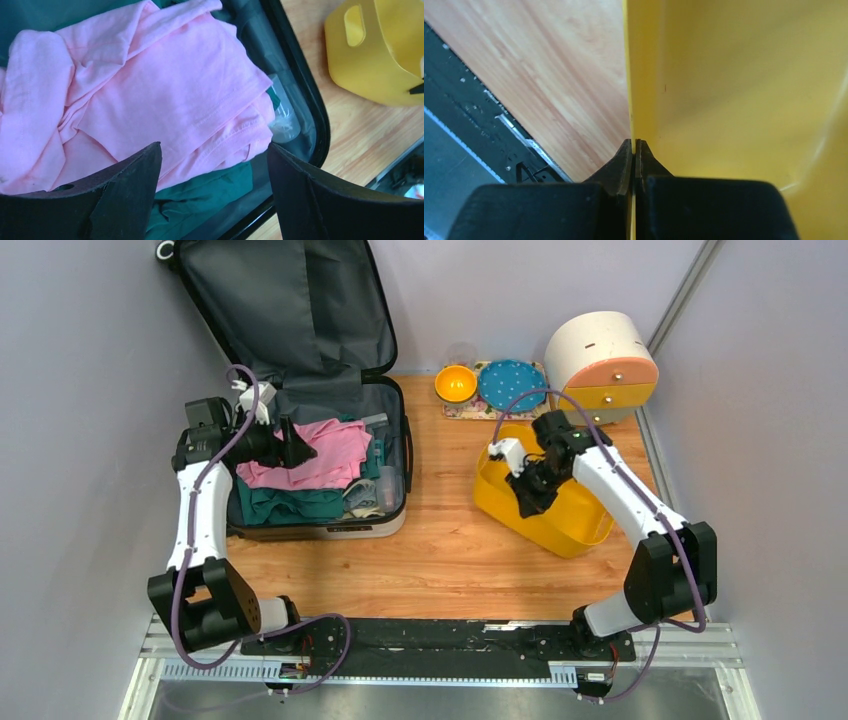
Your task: Open, take out, and arrange the luggage
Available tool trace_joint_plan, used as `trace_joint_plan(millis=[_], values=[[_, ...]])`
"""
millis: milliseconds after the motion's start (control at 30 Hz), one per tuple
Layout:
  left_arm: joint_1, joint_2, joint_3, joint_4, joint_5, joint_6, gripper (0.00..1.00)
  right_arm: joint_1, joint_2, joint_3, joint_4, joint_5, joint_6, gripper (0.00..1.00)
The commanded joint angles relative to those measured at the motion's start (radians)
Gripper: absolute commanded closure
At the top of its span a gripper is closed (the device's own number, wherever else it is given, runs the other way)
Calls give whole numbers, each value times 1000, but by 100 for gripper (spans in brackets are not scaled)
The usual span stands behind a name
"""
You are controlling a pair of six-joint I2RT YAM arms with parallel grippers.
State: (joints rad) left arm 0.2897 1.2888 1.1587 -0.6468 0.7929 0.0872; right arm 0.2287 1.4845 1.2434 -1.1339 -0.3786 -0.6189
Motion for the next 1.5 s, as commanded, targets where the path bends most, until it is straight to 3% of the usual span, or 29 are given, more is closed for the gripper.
trace_joint_plan(millis=[0, 167, 267, 300, 433, 500, 600, 767, 933, 1100, 1200, 1233, 1400, 1467], values=[[3, 24, 67, -143, 98, 287, 18, 121, -38, -68, 48, -56, -39, 100], [3, 87, 113, -375, 129, 722, 29, 190, -43, -88, 62, -51, -85, 100], [3, 106, 125, -442, 166, 937, 31, 208, -40, -65, 13, -77, -113, 73], [-1, 110, 127, -453, 176, 985, 31, 210, -41, -56, 3, -100, -113, 58], [-40, 135, 139, -517, 171, 1208, 34, 209, -49, 8, -18, -124, -62, 36], [-67, 144, 127, -519, 164, 1259, 34, 209, -56, 27, -10, -140, -24, 30], [-113, 148, 101, -469, 149, 1270, 31, 208, -73, 59, 28, -164, 54, 25], [-179, 156, 44, -341, 98, 1218, 14, 210, -59, 112, 103, -181, 172, 25], [-244, 161, 0, -202, 60, 1128, 11, 209, -26, 129, 167, -165, 270, 26], [-281, 152, -62, -38, 16, 1007, 12, 210, 31, 125, 207, -45, 283, 26], [-284, 156, -67, -28, 14, 974, 20, 219, 78, 125, 224, 19, 277, 26], [-284, 156, -67, -28, 14, 970, 29, 224, 92, 136, 221, 29, 272, 26], [-282, 145, -74, 21, 20, 880, 47, 256, 155, 145, 206, 72, 255, 25], [-282, 144, -67, 36, 25, 841, 55, 265, 171, 149, 206, 66, 251, 31]])
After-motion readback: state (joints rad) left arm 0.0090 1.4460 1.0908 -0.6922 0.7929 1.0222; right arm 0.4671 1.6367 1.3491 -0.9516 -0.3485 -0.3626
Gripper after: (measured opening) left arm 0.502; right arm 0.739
